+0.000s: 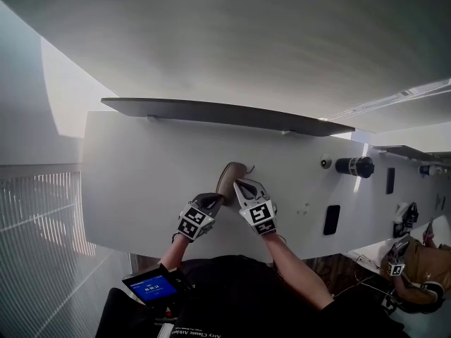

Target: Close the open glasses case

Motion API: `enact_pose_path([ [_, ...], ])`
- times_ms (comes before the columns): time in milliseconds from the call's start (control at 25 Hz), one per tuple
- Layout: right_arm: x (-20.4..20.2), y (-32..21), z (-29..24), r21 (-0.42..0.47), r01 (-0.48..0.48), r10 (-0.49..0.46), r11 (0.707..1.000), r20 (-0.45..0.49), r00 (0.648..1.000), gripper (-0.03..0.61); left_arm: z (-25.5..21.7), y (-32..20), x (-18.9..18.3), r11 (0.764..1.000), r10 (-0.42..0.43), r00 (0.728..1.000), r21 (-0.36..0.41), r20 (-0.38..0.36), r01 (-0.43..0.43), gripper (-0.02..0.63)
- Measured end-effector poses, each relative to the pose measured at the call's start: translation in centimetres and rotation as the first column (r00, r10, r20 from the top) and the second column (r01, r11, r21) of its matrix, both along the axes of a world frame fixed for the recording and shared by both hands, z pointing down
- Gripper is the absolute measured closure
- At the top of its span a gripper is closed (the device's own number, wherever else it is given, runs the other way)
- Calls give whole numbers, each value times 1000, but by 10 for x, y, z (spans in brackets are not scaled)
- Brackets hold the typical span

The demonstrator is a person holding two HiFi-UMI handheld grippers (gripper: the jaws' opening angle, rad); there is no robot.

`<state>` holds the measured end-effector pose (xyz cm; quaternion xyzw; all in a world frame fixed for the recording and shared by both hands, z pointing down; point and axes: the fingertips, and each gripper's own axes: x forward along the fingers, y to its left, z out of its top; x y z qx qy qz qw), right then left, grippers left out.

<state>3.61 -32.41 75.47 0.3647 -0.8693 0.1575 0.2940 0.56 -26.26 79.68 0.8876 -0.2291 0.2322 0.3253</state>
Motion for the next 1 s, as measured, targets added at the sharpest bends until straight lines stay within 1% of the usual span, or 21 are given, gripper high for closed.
enact_pose_path([
  [80,9,12,14,-32,9,-11,999,-53,999,572,1,-1,-2,1000,-17,1000,-3,-2,17,607],
  [160,11,22,25,-62,38,-43,997,-76,996,571,3,-3,-2,1000,-26,1000,-8,0,26,607],
  [240,11,26,27,-66,60,-66,996,-96,993,572,3,-3,-1,1000,-26,1000,-11,2,26,606],
  [360,9,25,27,-73,66,-73,995,-93,993,572,0,-6,-1,999,-31,999,-16,-9,31,606],
  [440,8,23,27,-79,89,-96,993,-92,991,571,2,-4,-2,1000,-23,1000,-21,-11,23,606],
  [600,7,25,31,-134,106,-114,985,-54,992,572,1,-6,-2,1000,-23,1000,-15,-13,23,606],
  [680,5,25,30,-143,136,-148,980,-78,986,572,4,-5,-3,1000,-23,1000,-5,4,23,606],
  [760,4,24,29,-144,173,-191,974,-128,973,572,7,-3,-3,1000,2,999,13,52,-2,604],
  [840,3,23,29,-176,178,-206,968,-152,967,572,7,-2,-2,1000,19,996,20,91,-21,603],
  [880,3,22,29,-195,176,-208,965,-157,965,572,7,-3,-2,1000,18,995,12,95,-19,603],
  [1000,1,23,29,-227,189,-234,955,-189,954,572,8,-3,-3,999,0,997,-36,73,3,603],
])
